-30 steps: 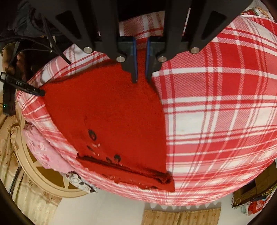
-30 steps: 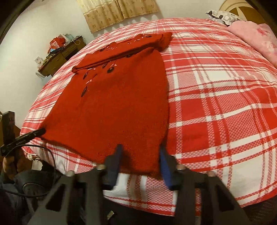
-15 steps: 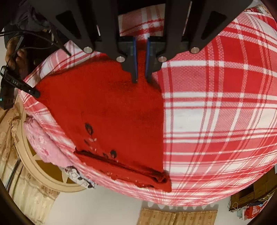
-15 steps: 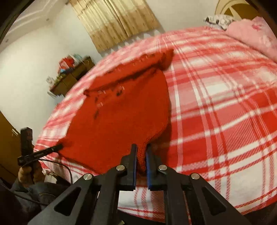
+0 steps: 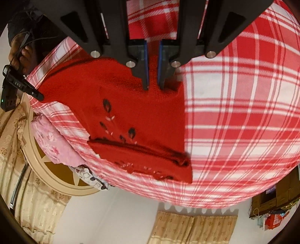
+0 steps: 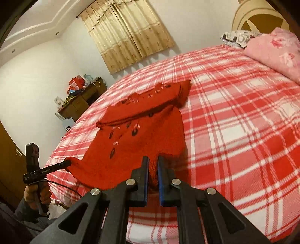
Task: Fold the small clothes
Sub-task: 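Lift the held hem with both tools and fold it toward the collar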
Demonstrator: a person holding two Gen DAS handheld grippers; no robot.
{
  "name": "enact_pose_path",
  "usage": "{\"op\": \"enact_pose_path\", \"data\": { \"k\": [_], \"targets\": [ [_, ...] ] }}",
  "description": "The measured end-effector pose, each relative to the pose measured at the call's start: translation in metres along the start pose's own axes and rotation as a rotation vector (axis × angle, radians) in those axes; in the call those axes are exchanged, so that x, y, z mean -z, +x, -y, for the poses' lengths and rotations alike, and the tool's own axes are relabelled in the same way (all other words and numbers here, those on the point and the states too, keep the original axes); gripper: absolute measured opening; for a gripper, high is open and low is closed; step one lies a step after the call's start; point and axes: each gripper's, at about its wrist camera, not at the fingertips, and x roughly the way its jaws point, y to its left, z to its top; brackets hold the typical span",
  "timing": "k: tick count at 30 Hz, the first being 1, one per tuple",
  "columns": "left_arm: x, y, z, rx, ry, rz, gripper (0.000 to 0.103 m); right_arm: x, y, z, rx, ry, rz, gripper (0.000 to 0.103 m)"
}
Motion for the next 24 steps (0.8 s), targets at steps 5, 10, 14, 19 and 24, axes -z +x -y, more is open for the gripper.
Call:
{"op": "enact_pose_path", "data": {
  "k": [5, 10, 14, 19, 24],
  "targets": [
    [-0.018, -0.006, 0.005, 0.009, 0.015, 0.042, 0.008, -0.021, -0.003, -0.009, -0.017, -0.021, 0.045, 0.008],
    [-0.037, -0.010, 0.005, 0.027, 0.009, 0.069, 0.008, -0.039, -0.002, -0.018, -0.031, -0.042, 0.076, 0.008],
    [-0.052, -0.013, 0.006, 0.026, 0.014, 0.096, 0.008, -0.058, -0.003, -0.022, -0.032, -0.060, 0.108, 0.008],
    [-0.074, -0.015, 0.006, 0.033, 0.012, 0.136, 0.008, -0.082, -0.003, -0.025, -0.039, -0.070, 0.140, 0.008],
    [-0.090, -0.013, 0.005, 0.051, -0.007, 0.150, 0.008, -0.102, 0.001, -0.029, -0.042, -0.083, 0.154, 0.008]
  ]
}}
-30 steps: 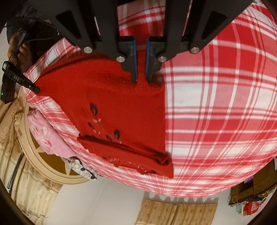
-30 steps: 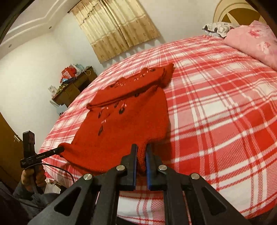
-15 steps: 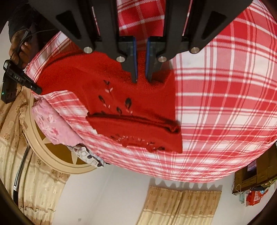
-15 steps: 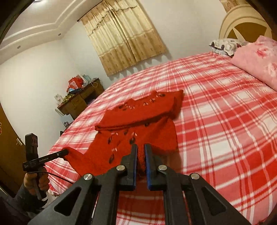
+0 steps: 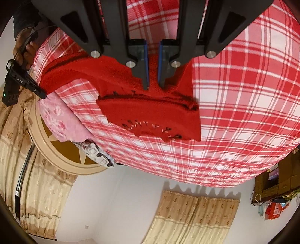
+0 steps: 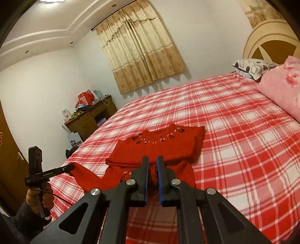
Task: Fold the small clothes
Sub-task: 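Lift the held hem with both tools and fold it toward the collar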
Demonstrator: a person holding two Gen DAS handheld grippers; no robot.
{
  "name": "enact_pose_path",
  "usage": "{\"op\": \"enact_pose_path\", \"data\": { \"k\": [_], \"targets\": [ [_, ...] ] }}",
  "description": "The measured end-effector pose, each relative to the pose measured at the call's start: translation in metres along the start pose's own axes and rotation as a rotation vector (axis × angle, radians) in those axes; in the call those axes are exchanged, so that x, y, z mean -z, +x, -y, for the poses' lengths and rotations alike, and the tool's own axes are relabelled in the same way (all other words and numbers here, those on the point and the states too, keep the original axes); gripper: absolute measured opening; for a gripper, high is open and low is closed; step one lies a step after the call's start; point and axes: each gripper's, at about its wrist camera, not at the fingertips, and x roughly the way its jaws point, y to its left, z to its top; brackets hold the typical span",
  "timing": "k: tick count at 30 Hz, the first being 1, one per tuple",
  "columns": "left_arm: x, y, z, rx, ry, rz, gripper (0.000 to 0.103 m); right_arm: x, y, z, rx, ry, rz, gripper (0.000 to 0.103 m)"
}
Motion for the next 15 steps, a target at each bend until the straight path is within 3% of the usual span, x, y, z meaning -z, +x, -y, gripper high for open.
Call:
{"op": "enact_pose_path", "data": {
  "k": [15],
  "targets": [
    [-0.056, 0.028, -0.013, -0.006, -0.030, 0.037, 0.008, -0.069, 0.049, -0.001, -0.009, -0.027, 0.024, 0.008]
  ]
}}
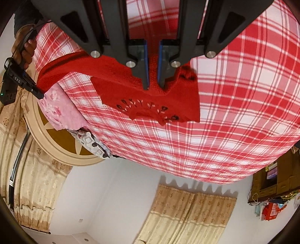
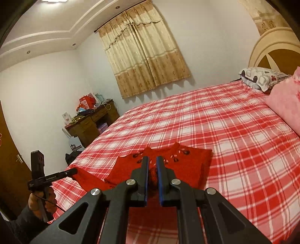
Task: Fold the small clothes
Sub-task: 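Lift the held hem with both tools and fold it toward the collar, then open both tools to release the hem onto the folded sweater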
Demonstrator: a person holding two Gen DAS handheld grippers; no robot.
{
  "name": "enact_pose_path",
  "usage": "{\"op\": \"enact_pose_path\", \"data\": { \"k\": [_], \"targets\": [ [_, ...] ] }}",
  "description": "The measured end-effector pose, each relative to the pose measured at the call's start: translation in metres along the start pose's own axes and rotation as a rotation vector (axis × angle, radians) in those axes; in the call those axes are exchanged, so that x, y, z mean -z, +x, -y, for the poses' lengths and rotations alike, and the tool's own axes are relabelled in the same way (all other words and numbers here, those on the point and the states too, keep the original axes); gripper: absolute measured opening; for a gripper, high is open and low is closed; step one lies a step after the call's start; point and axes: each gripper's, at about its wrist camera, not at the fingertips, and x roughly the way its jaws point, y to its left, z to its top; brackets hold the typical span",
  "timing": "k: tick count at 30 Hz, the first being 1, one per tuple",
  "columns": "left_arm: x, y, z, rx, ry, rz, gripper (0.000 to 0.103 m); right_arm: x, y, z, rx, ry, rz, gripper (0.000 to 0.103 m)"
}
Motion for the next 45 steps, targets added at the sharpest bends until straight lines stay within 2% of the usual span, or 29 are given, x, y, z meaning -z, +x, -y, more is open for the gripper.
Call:
{"op": "enact_pose_path", "data": {
  "k": [14, 22, 27, 29, 31, 32, 33, 35, 37, 39, 41, 43, 45],
  "targets": [
    [-0.059, 0.061, -0.015, -0.026, 0.007, 0.012, 0.008, -0.039, 0.074, 0.031, 0.050, 0.016, -0.045, 0.008],
    [-0.065, 0.122, -0.030, -0.065, 0.004, -0.065, 0.008, -0.043, 0.133, 0.056, 0.102, 0.015, -0.110, 0.008],
    [-0.063, 0.160, -0.043, -0.088, -0.010, -0.117, 0.008, -0.042, 0.178, 0.087, 0.151, 0.047, -0.155, 0.008],
    [-0.060, 0.177, -0.050, -0.120, -0.023, -0.135, 0.009, -0.035, 0.203, 0.102, 0.184, 0.062, -0.195, 0.008],
    [-0.056, 0.191, -0.055, -0.154, -0.012, -0.155, 0.016, -0.027, 0.219, 0.115, 0.262, 0.074, -0.215, 0.011],
    [-0.056, 0.194, -0.056, -0.177, -0.009, -0.155, 0.016, -0.024, 0.220, 0.118, 0.288, 0.080, -0.207, 0.022],
    [-0.055, 0.193, -0.058, -0.204, -0.018, -0.144, 0.017, -0.020, 0.219, 0.120, 0.290, 0.095, -0.197, 0.044],
    [-0.053, 0.183, -0.067, -0.204, -0.051, -0.125, 0.024, -0.014, 0.213, 0.117, 0.240, 0.102, -0.183, 0.061],
    [-0.050, 0.170, -0.072, -0.218, -0.054, -0.105, 0.040, -0.010, 0.209, 0.104, 0.258, 0.033, -0.196, 0.061],
    [-0.044, 0.158, -0.068, -0.247, -0.011, -0.086, 0.047, -0.003, 0.211, 0.082, 0.242, -0.059, -0.243, 0.061],
    [-0.034, 0.149, -0.059, -0.263, 0.046, -0.092, 0.053, 0.006, 0.222, 0.065, 0.213, -0.120, -0.331, 0.062],
    [-0.027, 0.150, -0.053, -0.294, 0.087, -0.110, 0.065, 0.017, 0.239, 0.050, 0.209, -0.179, -0.428, 0.062],
    [-0.027, 0.158, -0.051, -0.331, 0.115, -0.116, 0.065, 0.025, 0.249, 0.044, 0.217, -0.205, -0.469, 0.062]
  ]
}}
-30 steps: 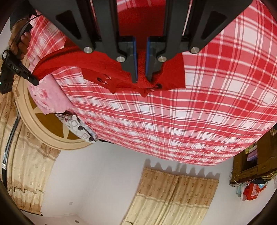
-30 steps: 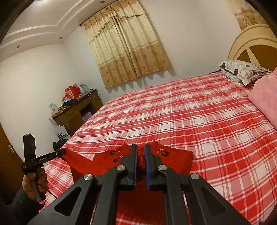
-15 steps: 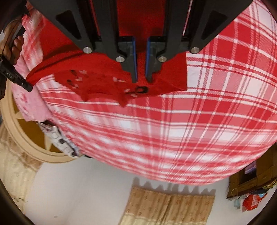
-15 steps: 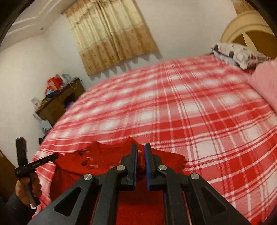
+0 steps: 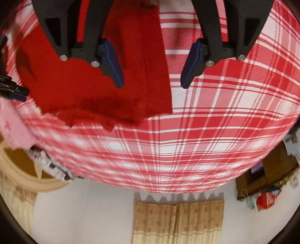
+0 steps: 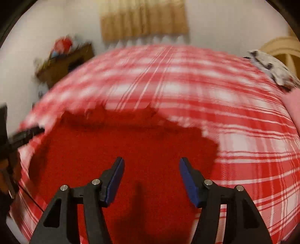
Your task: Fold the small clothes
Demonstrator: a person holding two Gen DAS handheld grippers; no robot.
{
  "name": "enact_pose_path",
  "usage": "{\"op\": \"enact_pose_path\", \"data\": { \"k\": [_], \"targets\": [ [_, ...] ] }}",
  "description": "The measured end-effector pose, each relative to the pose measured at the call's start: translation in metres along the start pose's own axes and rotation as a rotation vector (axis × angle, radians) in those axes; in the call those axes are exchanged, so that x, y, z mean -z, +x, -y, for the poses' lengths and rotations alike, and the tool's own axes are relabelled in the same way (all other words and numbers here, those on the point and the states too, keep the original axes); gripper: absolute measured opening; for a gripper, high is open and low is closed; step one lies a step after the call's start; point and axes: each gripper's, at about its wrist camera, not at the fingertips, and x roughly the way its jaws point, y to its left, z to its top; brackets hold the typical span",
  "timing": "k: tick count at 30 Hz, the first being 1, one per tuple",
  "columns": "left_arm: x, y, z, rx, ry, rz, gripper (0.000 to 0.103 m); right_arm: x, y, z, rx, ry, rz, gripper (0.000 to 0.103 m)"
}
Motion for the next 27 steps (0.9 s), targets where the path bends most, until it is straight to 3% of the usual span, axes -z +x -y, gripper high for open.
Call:
{"op": "enact_pose_path", "data": {
  "k": [2, 5, 9, 16, 22, 23, 26, 27],
  "targets": [
    [0.002, 0.003, -0.001, -0.017, -0.016, -0.014, 0.065, 0.004, -0.003, 0.001, 0.013, 0.033, 0.020, 0.062],
    [0.011, -0.009, -0.011, 0.030, -0.074, 0.000, 0.065, 0.017, -0.020, 0.010, -0.056, 0.104, 0.053, 0.062],
    [0.035, -0.032, -0.015, 0.025, -0.047, 0.024, 0.065, 0.046, -0.043, 0.015, -0.041, 0.113, 0.055, 0.062],
    [0.073, -0.049, -0.004, 0.086, -0.001, 0.005, 0.065, 0.100, -0.071, 0.038, -0.023, 0.196, 0.049, 0.062],
    [0.083, -0.035, 0.002, 0.058, 0.014, -0.031, 0.065, 0.122, -0.066, 0.036, -0.111, 0.213, 0.037, 0.061],
    [0.084, -0.034, 0.001, 0.050, 0.008, -0.036, 0.065, 0.124, -0.064, 0.037, -0.118, 0.216, 0.035, 0.056],
    [0.084, -0.033, -0.003, 0.055, -0.005, -0.045, 0.065, 0.127, -0.055, 0.035, -0.136, 0.202, -0.019, 0.005],
    [0.086, -0.033, -0.002, 0.052, 0.001, -0.048, 0.068, 0.127, -0.058, 0.030, -0.100, 0.164, -0.021, 0.005]
  ]
}}
